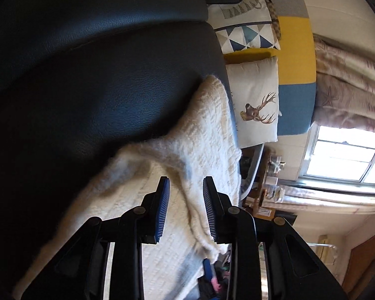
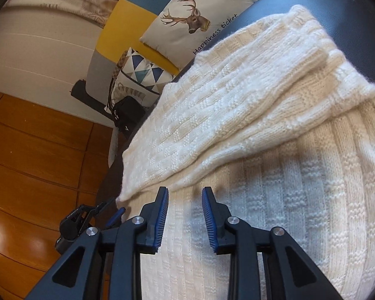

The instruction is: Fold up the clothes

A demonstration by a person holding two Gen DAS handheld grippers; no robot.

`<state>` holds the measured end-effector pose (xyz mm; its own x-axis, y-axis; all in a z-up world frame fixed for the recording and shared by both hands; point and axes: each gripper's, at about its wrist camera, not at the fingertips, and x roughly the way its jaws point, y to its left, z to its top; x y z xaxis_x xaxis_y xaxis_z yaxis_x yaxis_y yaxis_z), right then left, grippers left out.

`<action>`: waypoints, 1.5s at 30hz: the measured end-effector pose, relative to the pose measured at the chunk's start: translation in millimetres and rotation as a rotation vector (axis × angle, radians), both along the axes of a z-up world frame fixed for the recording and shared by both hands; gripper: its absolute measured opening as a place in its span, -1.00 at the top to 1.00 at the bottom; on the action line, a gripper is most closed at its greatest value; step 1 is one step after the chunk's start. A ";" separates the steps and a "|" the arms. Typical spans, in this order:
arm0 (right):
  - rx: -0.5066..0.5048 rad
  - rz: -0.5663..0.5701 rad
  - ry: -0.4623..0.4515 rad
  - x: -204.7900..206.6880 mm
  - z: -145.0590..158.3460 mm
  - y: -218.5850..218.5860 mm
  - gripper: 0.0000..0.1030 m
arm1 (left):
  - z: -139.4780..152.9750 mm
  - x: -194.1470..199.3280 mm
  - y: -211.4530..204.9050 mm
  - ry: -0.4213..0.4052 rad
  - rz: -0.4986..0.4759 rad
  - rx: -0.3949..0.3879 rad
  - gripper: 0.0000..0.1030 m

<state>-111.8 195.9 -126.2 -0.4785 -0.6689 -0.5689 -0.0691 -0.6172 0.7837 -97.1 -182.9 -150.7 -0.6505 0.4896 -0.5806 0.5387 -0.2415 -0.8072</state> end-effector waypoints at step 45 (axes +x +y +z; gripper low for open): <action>0.126 -0.230 0.035 -41.9 5.2 95.2 0.86 | -2.3 -20.7 -1.9 0.081 -0.076 -0.318 0.84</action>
